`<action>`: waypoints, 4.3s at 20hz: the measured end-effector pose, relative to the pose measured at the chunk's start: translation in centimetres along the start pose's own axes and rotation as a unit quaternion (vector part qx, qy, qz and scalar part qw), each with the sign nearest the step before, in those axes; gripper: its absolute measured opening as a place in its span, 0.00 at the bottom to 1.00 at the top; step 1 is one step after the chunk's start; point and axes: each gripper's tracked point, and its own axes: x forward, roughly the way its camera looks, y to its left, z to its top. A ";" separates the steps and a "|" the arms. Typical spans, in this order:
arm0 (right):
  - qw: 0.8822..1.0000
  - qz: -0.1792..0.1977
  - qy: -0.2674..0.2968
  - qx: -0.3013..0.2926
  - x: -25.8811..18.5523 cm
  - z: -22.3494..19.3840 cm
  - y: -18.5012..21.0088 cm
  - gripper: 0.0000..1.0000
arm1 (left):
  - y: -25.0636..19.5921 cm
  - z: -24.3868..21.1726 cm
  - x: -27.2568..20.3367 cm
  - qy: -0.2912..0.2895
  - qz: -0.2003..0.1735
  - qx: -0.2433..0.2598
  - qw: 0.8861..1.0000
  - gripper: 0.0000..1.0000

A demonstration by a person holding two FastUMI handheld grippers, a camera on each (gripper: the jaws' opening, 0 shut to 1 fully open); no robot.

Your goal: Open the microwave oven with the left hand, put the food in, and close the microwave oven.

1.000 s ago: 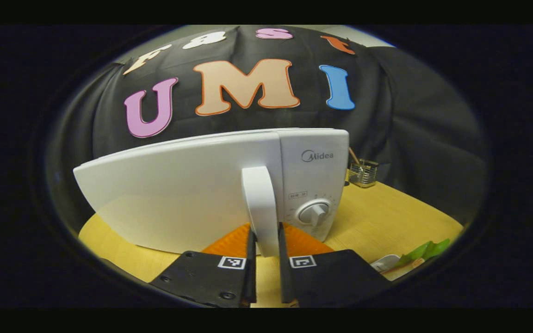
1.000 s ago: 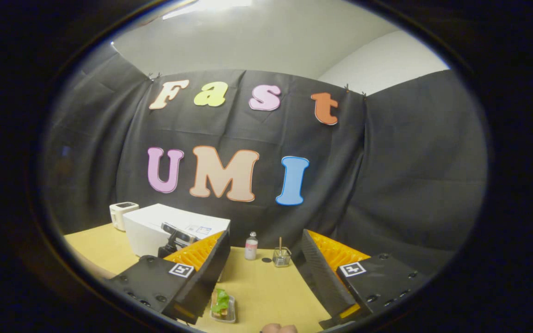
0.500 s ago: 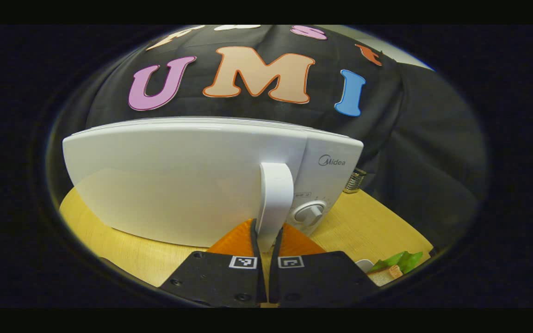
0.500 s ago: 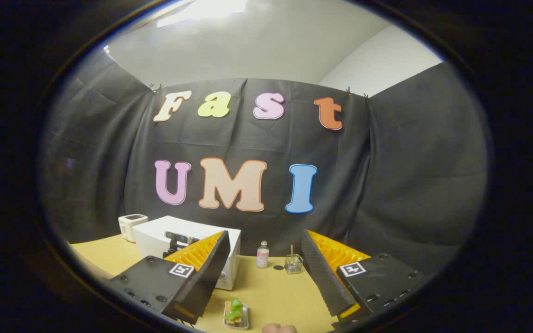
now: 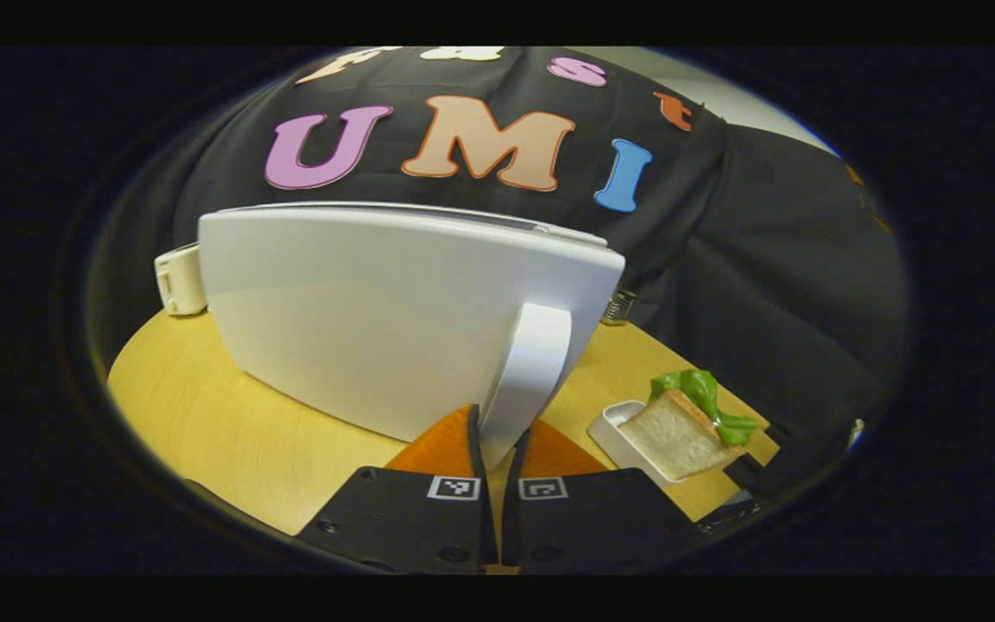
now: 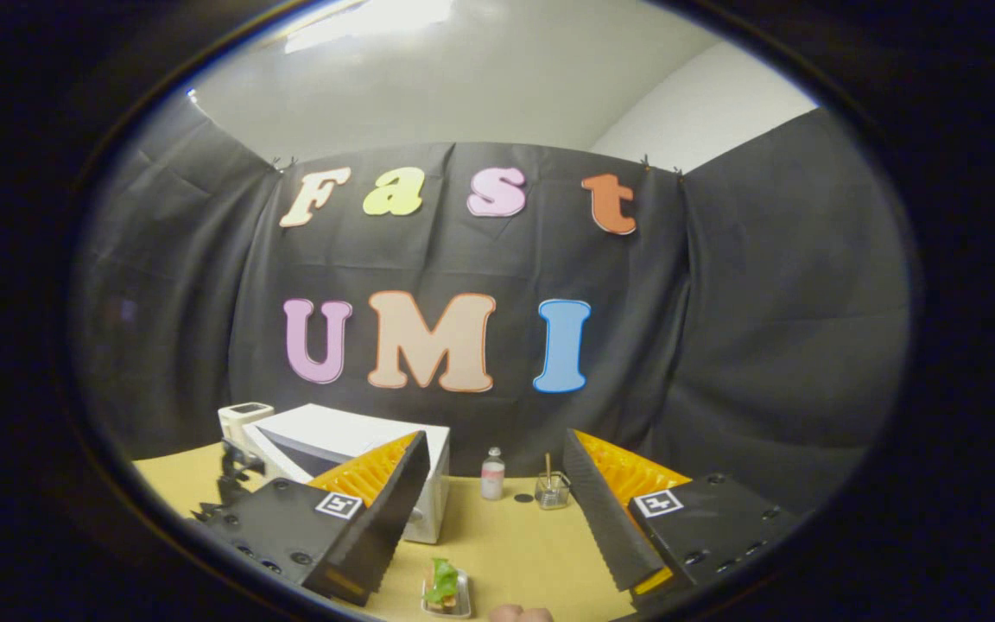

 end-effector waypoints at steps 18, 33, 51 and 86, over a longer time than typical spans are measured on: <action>0.994 0.107 0.026 0.027 1.6 -2.1 12.3 0.97 | 19.7 -3.7 -17.7 0.021 0.182 -0.047 0.982 0.01; 0.993 0.092 0.074 -0.010 0.8 -7.5 10.9 0.97 | 20.2 -4.0 -18.0 0.054 0.156 -0.046 0.985 0.02; 0.976 0.054 0.208 -0.022 0.5 -23.2 7.2 0.97 | 17.6 0.5 -23.8 0.045 0.171 -0.007 0.984 0.97; 0.937 0.074 0.338 -0.049 -0.6 -32.8 6.8 0.31 | 7.3 24.1 -24.6 -0.235 0.122 0.082 0.961 0.95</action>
